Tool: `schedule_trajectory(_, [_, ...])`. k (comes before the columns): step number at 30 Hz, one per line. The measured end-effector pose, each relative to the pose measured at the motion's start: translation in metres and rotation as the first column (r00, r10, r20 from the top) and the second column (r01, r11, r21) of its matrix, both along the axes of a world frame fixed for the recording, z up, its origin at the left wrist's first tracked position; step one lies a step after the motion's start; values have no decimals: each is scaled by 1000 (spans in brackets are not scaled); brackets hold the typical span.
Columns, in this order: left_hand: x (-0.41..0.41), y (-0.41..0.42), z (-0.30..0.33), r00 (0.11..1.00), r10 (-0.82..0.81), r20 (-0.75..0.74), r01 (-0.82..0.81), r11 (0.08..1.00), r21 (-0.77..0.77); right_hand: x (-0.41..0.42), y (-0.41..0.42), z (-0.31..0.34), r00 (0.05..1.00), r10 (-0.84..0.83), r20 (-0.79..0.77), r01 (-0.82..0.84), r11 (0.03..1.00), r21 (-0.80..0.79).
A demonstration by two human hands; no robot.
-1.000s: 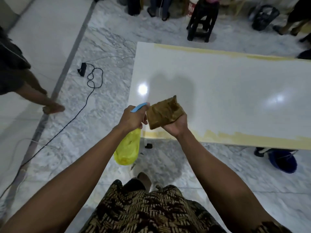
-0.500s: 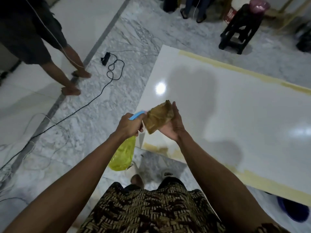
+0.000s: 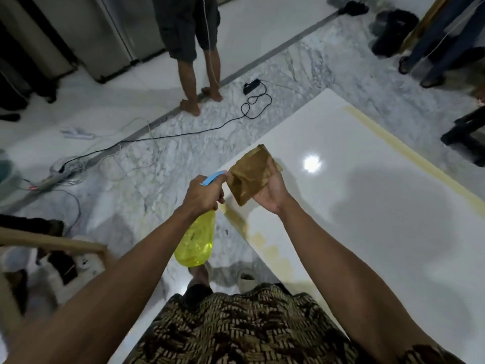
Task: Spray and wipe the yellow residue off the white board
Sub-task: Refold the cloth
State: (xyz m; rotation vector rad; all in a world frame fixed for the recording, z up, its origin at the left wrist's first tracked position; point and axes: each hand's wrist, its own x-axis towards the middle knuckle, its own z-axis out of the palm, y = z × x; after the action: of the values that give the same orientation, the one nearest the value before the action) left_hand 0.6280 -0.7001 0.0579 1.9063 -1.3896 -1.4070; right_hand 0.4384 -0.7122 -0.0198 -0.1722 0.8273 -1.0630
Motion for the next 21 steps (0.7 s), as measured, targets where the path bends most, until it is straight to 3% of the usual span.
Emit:
schedule_trajectory(10, [3,52,-6,976,217,2,-217,976,30,23,21,9,980,196,26,-197,980,27])
schedule_trajectory(21, [14,58,-12,918,396,16,-396,914,93,39,19,12,970,241,25,-242,968,67])
